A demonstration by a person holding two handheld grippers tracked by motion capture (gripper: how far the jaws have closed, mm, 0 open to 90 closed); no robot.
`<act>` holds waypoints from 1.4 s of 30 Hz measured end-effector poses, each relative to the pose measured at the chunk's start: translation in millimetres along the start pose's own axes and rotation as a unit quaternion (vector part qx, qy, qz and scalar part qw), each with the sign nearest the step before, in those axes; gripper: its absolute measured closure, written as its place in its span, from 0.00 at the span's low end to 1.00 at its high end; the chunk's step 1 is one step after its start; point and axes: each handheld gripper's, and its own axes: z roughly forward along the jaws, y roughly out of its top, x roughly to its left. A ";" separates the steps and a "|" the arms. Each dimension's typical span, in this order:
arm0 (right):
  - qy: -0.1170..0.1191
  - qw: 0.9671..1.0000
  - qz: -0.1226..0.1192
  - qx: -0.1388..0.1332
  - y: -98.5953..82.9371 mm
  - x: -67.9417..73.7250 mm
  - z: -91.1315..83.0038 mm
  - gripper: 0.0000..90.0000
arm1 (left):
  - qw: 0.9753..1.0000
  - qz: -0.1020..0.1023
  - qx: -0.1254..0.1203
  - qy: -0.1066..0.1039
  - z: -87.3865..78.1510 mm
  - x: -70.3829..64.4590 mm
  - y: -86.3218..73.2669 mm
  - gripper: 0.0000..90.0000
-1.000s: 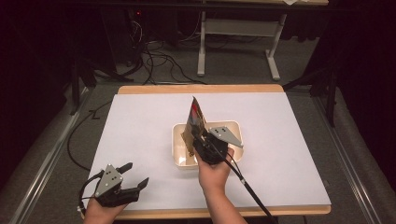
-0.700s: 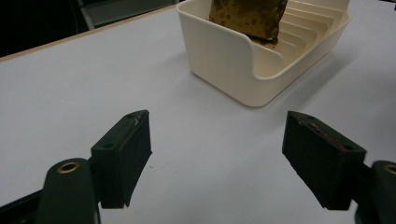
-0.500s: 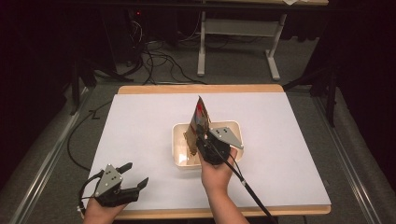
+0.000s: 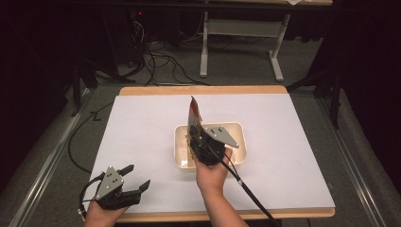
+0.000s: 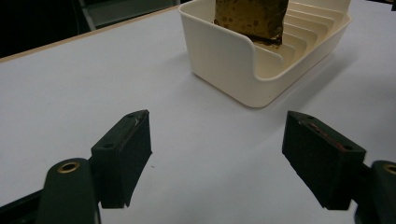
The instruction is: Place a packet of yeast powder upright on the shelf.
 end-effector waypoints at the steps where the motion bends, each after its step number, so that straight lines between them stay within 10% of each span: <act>1: 0.000 1.000 -0.002 -0.001 -0.3 1.9 0.8 0.80 | 1.000 -0.001 0.000 0.000 -0.2 0.2 0.0 0.27; 21: 0.011 0.998 -0.016 0.059 -37.0 -6.2 19.2 0.74 | 1.000 0.000 0.001 0.000 -0.1 0.1 -0.2 0.27; 35: 0.089 0.992 -0.047 0.072 -32.2 -3.1 8.0 0.30 | 1.000 0.005 0.004 -0.002 1.2 0.1 -0.6 0.27; 42: 0.108 0.989 -0.065 0.071 -26.1 -13.7 -18.4 0.23 | 1.000 0.001 0.005 0.002 1.7 2.9 -1.2 0.27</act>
